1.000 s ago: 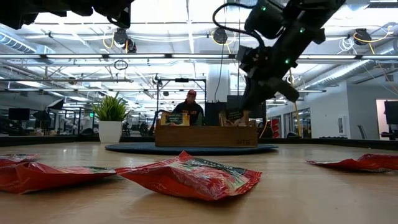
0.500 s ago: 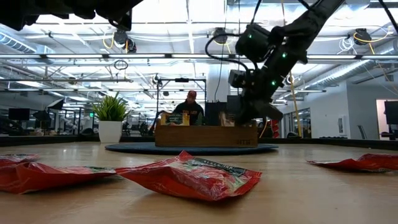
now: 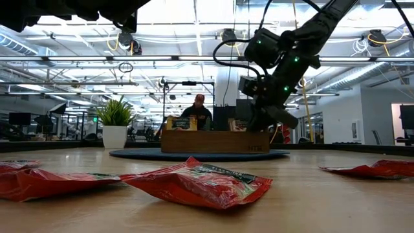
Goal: Pick & Place Tea
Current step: Put the brown tea bag into the right section of the wooden organizer
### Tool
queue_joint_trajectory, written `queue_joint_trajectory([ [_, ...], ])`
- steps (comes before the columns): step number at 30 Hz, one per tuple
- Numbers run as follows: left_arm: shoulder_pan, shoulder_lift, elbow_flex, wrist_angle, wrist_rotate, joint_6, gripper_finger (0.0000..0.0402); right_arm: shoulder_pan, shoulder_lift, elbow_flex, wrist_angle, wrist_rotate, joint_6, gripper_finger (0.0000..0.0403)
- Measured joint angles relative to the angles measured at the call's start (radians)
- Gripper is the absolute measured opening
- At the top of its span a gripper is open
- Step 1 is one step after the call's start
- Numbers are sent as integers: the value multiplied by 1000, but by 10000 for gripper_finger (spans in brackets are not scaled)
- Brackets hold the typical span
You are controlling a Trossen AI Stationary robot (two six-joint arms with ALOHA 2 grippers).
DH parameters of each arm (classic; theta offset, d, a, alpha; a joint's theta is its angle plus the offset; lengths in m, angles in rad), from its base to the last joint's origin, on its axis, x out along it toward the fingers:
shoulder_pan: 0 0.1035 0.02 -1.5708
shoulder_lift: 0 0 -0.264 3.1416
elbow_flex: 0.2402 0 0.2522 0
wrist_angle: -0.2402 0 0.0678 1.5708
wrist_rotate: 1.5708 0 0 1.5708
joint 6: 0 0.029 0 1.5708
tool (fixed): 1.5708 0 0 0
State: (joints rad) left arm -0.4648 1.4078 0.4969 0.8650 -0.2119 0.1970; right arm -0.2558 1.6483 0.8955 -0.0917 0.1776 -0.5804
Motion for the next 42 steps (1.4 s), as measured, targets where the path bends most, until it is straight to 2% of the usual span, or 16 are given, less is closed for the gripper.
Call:
queue_joint_trajectory([
  [6, 0, 0, 0, 0, 0, 0, 102, -5, 17, 1, 17, 11, 0, 0],
  [12, 0, 0, 0, 0, 0, 0, 102, 34, -27, -4, 29, 134, 4, 0],
  [21, 0, 0, 0, 0, 0, 0, 102, 95, -105, -3, 33, 134, 87, 0],
  [23, 0, 0, 0, -5, 1, -31, 102, 115, -121, -3, 29, 134, 125, 0],
  [26, 0, 1, 0, -56, 11, -153, 102, 160, -154, -3, 28, 133, 205, 0],
  [28, 0, 0, 20, -100, 21, -170, 102, 201, -179, -12, 34, 132, 264, 0],
  [30, -18, -1, 83, -269, 15, -189, 102, 251, -208, -39, 49, 129, 304, 0],
  [33, -106, 15, 246, -680, -128, -270, 102, 331, -241, -108, 155, 131, 326, 0],
  [36, -185, 107, 507, -1096, -324, -458, 102, 398, -271, -198, 295, 132, 334, 0],
  [38, -231, 187, 678, -1395, -390, -658, 105, 436, -282, -259, 416, 133, 337, 0],
  [40, -248, 273, 848, -1590, -328, -893, 112, 465, -295, -325, 542, 133, 337, 0],
  [42, -259, 333, 974, -1784, -178, -1098, 121, 487, -300, -384, 682, 133, 329, 0],
])
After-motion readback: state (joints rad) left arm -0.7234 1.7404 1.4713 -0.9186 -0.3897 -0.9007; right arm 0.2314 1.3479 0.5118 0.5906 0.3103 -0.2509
